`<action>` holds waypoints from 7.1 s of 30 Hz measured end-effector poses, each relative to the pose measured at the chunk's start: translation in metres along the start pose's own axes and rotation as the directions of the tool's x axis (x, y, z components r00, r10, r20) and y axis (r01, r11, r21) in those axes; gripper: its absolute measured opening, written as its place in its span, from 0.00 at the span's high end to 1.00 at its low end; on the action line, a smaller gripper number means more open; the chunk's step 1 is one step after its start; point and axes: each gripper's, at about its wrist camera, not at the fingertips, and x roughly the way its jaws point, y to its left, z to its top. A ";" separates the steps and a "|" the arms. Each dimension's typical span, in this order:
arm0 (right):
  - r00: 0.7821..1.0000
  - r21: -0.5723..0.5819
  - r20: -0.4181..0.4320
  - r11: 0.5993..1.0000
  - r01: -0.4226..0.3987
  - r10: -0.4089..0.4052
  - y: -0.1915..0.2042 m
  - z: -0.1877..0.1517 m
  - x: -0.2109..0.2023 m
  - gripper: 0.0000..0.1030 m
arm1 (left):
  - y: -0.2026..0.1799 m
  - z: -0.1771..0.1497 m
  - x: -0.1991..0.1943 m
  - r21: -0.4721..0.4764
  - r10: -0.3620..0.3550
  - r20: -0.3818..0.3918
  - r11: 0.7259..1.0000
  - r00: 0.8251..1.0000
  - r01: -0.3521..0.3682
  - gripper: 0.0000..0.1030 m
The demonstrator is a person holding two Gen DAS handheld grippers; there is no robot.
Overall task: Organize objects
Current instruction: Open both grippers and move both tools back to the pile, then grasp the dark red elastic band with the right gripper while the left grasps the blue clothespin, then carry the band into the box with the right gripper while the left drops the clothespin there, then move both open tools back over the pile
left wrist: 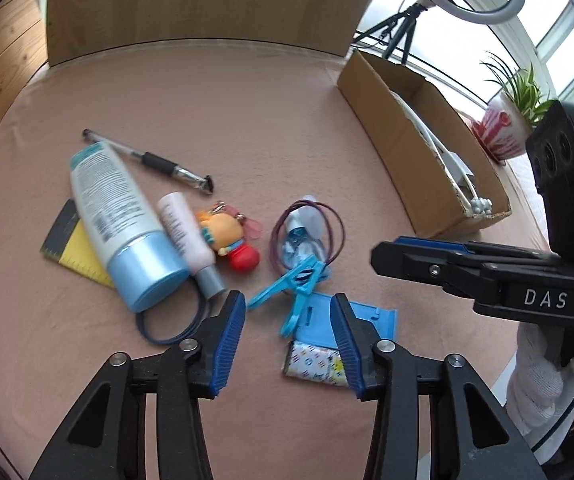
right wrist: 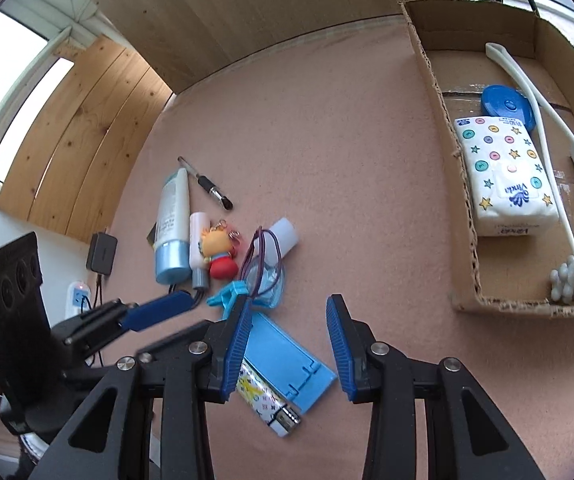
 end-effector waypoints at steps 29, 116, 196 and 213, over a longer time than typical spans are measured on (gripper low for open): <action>0.997 0.050 -0.076 0.999 0.009 -0.005 -0.001 0.029 0.025 0.96 | 0.001 0.009 0.025 0.010 -0.018 -0.037 1.000 0.999 0.018 0.95; 0.925 0.211 0.317 0.967 0.145 -0.208 -0.137 0.014 -0.175 0.98 | -0.161 0.098 0.037 0.186 -0.172 0.037 0.969 0.984 0.162 0.95; 0.993 -0.172 -0.026 0.979 0.111 -0.117 0.023 0.007 0.007 0.47 | 0.050 0.015 0.005 -0.193 -0.009 0.063 0.981 0.998 0.021 0.67; 0.991 -0.205 -0.015 0.970 0.127 -0.133 0.031 0.009 0.011 0.50 | 0.055 -0.019 0.003 -0.139 0.082 0.008 0.987 0.997 -0.080 0.68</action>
